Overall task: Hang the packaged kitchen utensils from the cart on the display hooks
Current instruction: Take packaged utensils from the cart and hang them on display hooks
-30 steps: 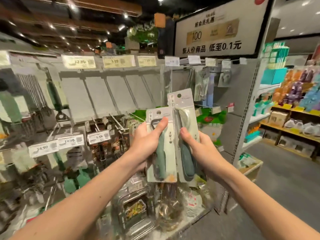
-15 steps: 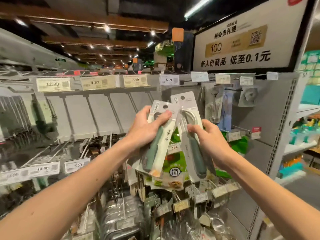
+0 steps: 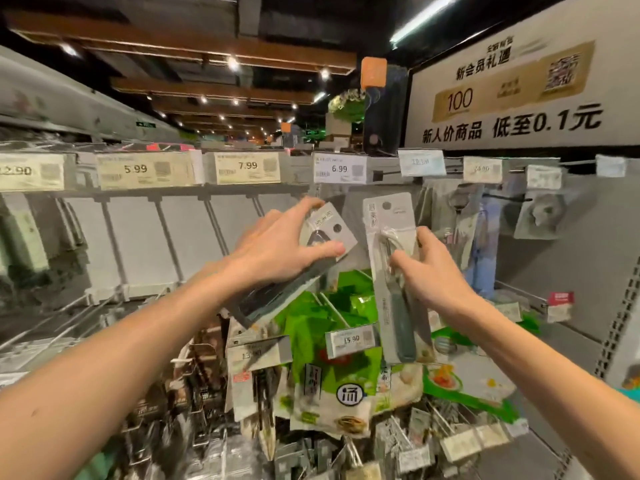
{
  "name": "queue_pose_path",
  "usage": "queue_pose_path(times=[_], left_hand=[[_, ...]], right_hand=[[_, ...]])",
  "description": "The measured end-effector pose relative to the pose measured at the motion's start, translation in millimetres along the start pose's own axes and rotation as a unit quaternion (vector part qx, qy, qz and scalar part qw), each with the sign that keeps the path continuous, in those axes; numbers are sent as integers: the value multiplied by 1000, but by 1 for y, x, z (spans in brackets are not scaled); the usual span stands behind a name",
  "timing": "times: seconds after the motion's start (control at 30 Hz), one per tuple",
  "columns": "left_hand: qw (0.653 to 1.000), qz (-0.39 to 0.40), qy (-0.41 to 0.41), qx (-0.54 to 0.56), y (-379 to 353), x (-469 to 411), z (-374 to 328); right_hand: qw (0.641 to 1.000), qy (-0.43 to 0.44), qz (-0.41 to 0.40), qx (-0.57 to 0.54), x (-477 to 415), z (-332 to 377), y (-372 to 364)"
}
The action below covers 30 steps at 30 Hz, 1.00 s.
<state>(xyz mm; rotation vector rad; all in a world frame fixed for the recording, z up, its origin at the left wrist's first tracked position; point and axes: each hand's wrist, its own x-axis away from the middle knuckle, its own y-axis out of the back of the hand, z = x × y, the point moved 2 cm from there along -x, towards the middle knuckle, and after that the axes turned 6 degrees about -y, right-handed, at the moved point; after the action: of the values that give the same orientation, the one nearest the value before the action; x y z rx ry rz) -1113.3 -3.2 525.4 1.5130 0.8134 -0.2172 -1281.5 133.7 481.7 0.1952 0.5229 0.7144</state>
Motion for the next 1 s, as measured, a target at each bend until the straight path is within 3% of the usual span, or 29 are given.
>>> queue_pose_path(times=[0.17, 0.33, 0.5, 0.83, 1.0], left_hand=[[983, 44, -5, -176, 0, -9, -5], [961, 16, 8, -274, 23, -16, -17], [927, 107, 37, -359, 20, -23, -26], [899, 47, 49, -432, 35, -34, -38], [889, 82, 64, -446, 45, -48, -34]], right_hand=[[1000, 17, 11, -8, -21, -5, -3], [997, 67, 39, -6, -41, -3, -1], [995, 70, 67, -13, -56, -8, -9], [988, 107, 97, -62, -74, -6, -15], [985, 111, 99, -83, -84, 2, -30]])
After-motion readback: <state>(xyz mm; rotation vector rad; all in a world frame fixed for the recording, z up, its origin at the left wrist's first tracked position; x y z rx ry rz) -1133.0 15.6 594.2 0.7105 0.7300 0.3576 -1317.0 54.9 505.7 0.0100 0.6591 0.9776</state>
